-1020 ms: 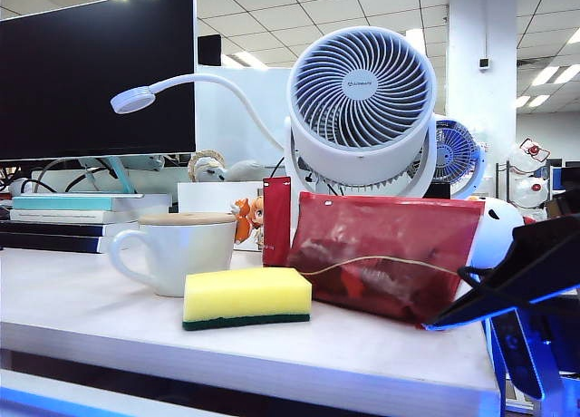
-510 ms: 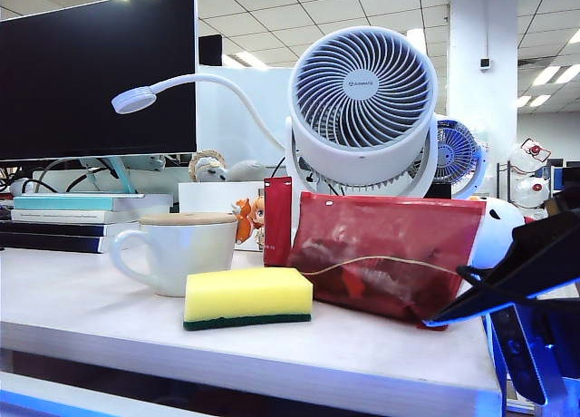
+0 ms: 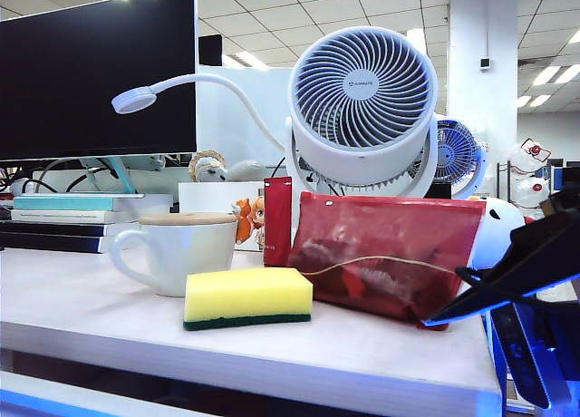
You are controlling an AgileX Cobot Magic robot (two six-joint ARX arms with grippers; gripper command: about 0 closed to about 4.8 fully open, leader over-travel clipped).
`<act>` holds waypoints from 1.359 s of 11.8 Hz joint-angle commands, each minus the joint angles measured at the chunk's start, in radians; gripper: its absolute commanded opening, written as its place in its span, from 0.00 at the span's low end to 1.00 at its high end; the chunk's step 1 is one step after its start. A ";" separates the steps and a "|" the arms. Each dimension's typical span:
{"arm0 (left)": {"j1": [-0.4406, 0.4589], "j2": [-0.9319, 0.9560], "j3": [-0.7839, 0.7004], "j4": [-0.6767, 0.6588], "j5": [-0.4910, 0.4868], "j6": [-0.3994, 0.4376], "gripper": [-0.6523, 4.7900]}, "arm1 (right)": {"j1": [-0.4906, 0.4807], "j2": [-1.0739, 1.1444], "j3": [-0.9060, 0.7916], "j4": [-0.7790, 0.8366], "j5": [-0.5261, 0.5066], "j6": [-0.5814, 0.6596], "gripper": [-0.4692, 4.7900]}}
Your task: Open the drawer, place the cleaning sponge inside, then close the drawer.
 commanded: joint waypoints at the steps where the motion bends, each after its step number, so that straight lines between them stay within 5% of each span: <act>1: 0.001 -0.002 0.003 0.009 0.005 0.006 0.12 | -0.007 -0.006 0.003 0.031 0.010 0.024 1.00; 5: 0.001 -0.002 0.003 0.009 0.005 0.006 0.12 | -0.103 -0.006 -0.012 -0.005 -0.050 0.021 1.00; 12: 0.001 -0.002 0.003 0.009 0.005 0.006 0.12 | -0.119 -0.006 -0.013 0.016 0.099 0.006 1.00; 16: 0.001 -0.002 0.003 0.009 0.005 0.006 0.12 | -0.117 -0.006 0.013 0.014 0.101 0.016 1.00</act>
